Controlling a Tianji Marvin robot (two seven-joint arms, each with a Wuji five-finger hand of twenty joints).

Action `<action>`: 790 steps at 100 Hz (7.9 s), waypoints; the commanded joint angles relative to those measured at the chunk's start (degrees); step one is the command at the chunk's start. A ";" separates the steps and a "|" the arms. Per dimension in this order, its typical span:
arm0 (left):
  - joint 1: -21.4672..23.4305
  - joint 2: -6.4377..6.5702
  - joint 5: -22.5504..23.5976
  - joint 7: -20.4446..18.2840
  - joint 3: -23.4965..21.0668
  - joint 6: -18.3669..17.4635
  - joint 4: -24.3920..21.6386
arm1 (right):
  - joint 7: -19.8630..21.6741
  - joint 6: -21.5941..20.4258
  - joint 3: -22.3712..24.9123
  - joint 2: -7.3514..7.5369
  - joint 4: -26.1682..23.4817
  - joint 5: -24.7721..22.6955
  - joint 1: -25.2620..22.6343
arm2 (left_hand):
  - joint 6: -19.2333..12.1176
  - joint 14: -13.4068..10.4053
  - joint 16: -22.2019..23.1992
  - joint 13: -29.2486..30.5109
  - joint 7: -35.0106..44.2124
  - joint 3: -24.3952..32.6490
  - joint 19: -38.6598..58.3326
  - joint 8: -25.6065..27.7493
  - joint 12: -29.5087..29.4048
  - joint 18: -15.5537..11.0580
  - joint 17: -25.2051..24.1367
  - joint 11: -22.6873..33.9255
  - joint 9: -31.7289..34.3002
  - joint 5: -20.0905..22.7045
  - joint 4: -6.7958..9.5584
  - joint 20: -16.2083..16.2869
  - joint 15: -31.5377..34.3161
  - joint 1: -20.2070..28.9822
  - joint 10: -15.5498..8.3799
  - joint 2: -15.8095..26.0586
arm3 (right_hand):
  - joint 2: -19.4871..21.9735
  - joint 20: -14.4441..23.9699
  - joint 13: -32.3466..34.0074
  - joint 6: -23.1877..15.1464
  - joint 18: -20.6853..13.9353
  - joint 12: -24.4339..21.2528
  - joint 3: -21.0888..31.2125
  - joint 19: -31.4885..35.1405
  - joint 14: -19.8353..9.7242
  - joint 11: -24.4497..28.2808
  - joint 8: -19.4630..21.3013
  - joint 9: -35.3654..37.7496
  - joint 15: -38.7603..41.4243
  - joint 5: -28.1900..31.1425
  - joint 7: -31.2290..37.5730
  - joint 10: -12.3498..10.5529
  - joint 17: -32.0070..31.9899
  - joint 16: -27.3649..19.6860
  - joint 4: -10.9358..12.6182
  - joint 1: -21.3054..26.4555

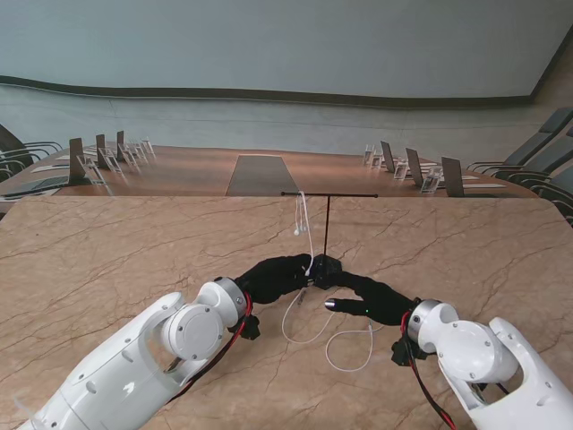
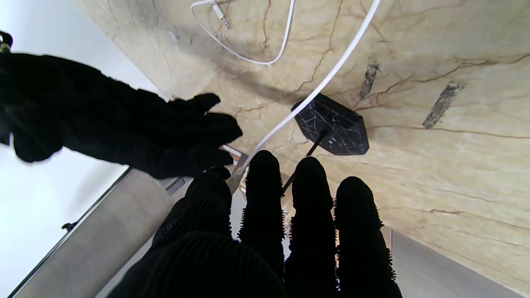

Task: Take the wired earphone off the rack, coil the cable and place them on the table

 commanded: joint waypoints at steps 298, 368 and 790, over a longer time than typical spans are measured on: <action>0.90 1.22 2.17 -2.87 -1.99 -2.43 -3.33 | -5.53 -7.44 -14.99 -5.43 13.66 29.62 25.55 | -1.52 0.32 -0.08 1.86 1.33 0.22 1.78 -0.09 -1.01 0.86 -0.06 2.54 1.73 0.30 0.54 -0.36 0.94 4.57 -0.64 -1.09 | 8.73 -5.58 4.84 -0.18 2.12 6.83 -3.26 15.36 5.50 18.55 -0.53 0.51 14.60 -0.80 23.51 5.62 5.98 5.59 5.33 34.36; -2.02 0.77 1.02 -2.73 -1.38 -2.73 -1.84 | -5.97 -8.06 -14.74 -6.43 14.67 34.87 27.01 | -1.72 1.13 -0.34 3.72 -0.69 -0.83 2.84 -1.91 -4.14 1.93 1.78 2.68 3.23 0.85 0.20 -0.05 1.60 4.58 -0.25 -0.91 | 8.60 -6.45 2.29 2.52 2.60 5.84 -3.12 13.84 6.17 16.94 -2.34 -1.94 14.20 -0.65 20.30 6.88 4.98 5.26 5.32 34.90; -8.34 -1.36 5.49 4.83 0.46 0.03 11.25 | 6.80 -11.76 -4.43 -1.48 0.84 38.35 2.51 | -2.25 2.08 -12.44 6.27 -1.86 1.91 -10.24 -4.62 -9.85 3.91 -3.48 -5.98 9.19 6.15 -1.41 -9.82 -9.43 4.57 0.06 -5.33 | 10.64 -6.05 6.85 0.84 3.31 6.15 -4.12 14.72 6.62 16.74 -0.92 2.72 14.05 -0.66 23.31 6.60 7.97 5.24 5.41 36.28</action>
